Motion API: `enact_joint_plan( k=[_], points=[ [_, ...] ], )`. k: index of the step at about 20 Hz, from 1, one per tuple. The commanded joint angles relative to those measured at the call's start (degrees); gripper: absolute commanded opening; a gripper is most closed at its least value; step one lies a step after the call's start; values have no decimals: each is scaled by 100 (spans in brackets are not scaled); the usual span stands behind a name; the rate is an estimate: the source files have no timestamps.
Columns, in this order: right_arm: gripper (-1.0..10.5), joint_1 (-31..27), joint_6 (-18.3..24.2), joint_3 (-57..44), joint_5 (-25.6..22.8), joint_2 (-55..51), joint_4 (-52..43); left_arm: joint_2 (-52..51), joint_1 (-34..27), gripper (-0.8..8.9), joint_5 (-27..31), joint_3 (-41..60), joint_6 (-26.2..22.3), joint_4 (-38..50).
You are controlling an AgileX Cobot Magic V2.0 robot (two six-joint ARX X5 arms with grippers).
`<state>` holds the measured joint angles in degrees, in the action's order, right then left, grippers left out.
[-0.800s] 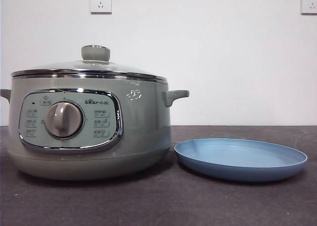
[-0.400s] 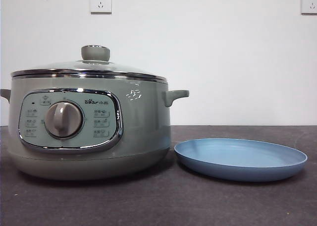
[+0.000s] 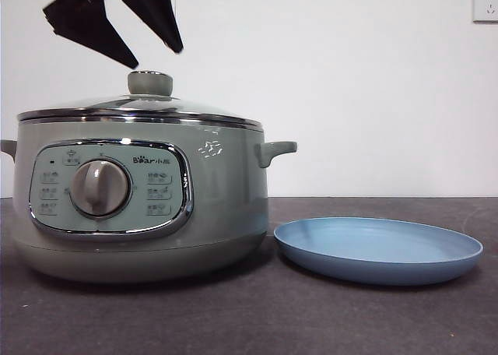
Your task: Take the pumpkin out from the steamer,put the pumpkin in the blue plate,close the lid
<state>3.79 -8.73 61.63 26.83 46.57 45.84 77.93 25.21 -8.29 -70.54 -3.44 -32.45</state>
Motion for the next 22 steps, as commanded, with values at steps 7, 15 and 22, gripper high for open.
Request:
enact_joint_plan(
  k=[7,15,22],
  points=[
    [473,13,74,4,-17,4,11,293,46,404,72,-13,-114,-238],
    [473,13,74,4,-17,4,157,293,46,34,46,-13,-264,-369],
    [472,13,133,4,-2,4,271,269,44,-9,81,-59,-262,-236]
  ],
)
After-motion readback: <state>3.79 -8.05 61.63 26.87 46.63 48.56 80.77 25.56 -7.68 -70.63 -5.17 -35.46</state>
